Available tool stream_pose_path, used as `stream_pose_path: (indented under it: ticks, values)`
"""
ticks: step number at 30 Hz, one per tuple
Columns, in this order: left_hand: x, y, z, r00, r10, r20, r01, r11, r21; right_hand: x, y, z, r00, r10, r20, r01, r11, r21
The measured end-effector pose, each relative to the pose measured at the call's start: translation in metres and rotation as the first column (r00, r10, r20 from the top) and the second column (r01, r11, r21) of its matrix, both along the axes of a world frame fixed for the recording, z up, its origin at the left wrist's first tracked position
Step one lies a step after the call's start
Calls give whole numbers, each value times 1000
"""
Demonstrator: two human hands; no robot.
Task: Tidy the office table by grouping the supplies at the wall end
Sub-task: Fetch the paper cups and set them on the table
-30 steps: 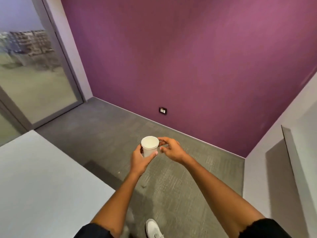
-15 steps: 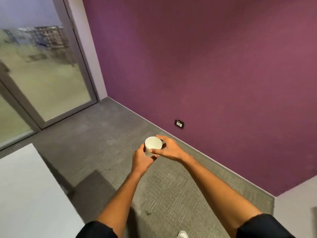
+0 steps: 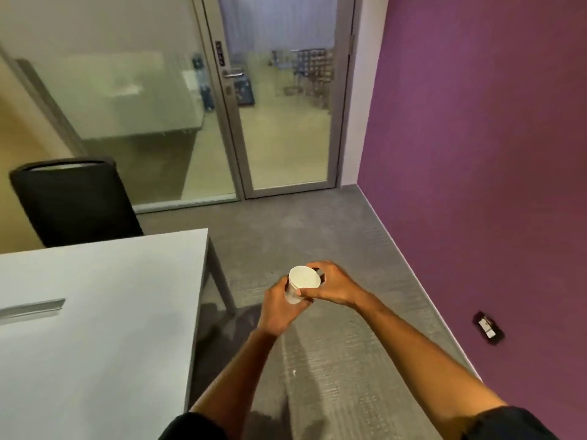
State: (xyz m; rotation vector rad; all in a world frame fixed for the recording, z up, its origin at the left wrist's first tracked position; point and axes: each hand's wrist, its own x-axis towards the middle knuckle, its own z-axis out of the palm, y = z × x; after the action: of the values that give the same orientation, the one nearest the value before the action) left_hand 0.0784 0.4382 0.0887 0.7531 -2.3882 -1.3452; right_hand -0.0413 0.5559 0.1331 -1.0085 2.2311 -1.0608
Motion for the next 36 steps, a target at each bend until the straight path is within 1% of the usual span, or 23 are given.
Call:
stream_pose_path:
  ticks: [6,9,11,14,16,19,22,25,28,30,32,34,36]
  values:
    - [20,-48,10,972,232,-47,-231,973,21,-16,-95,-9,965,263,-2,-262,962,80]
    - [40,-70,9,929,361,-87,-360,933,31,-4,-143,-14,916,399,-37,-396,915,80]
    - [53,-85,8,889,446,-101,-444,895,44,11,-176,-18,877,479,-23,-476,876,81]
    - [78,-116,0,830,548,-102,-550,835,17,39,-225,-28,828,561,7,-560,825,80]
    - [95,-137,-8,784,612,-106,-612,790,36,58,-254,-33,801,598,30,-599,798,67]
    - [116,-169,-16,695,716,-69,-715,698,46,84,-298,-37,749,660,51,-662,744,93]
    - [140,-200,-20,618,784,-55,-784,620,36,109,-344,-39,675,736,48,-735,666,126]
    - [168,-223,-27,540,842,-26,-841,540,40,137,-380,-46,613,789,39,-787,606,120]
    - [197,-233,-40,433,901,-25,-898,434,68,166,-408,-55,535,843,47,-842,529,103]
    - [213,-236,-49,367,930,-36,-923,369,106,184,-423,-57,486,871,65,-872,479,96]
    - [226,-241,-65,291,957,-1,-948,289,137,201,-439,-62,440,895,72,-896,431,109]
    - [236,-247,-78,253,967,37,-955,243,173,215,-455,-71,402,914,53,-912,394,115]
    - [245,-255,-86,206,976,66,-961,189,204,230,-473,-81,346,937,40,-932,339,131]
